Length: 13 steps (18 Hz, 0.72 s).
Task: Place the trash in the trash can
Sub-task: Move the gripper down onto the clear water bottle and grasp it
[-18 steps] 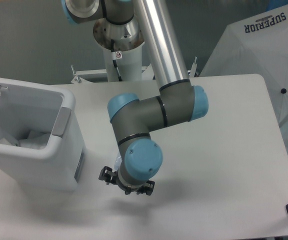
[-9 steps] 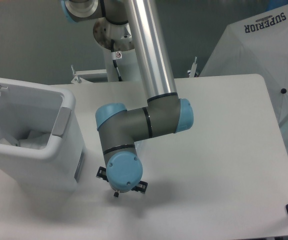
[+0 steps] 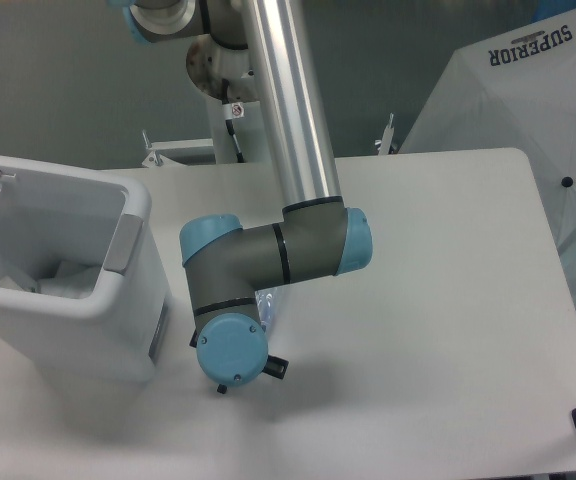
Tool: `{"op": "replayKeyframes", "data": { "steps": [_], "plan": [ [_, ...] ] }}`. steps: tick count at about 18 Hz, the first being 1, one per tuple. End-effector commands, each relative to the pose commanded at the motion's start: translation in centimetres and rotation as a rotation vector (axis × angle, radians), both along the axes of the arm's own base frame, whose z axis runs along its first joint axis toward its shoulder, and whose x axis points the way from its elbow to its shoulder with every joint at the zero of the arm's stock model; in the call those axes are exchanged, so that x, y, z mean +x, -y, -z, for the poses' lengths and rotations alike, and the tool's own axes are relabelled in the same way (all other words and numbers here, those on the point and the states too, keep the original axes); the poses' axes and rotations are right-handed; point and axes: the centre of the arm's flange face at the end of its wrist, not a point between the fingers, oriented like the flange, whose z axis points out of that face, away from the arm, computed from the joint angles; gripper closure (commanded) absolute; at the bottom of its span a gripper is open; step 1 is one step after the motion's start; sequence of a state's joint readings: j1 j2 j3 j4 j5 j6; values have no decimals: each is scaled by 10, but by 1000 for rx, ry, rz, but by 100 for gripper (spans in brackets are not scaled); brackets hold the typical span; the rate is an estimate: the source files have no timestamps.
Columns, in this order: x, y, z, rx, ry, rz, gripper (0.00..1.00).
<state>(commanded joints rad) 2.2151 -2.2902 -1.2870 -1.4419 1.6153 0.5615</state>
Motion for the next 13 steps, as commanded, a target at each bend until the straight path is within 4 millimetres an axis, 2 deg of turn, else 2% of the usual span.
{"op": "replayKeyframes", "data": {
  "steps": [6,13],
  "plan": [
    [5,-2,9,-34,-28,-6,41],
    [6,-2,7,-33,-29,-5,66]
  ]
}}
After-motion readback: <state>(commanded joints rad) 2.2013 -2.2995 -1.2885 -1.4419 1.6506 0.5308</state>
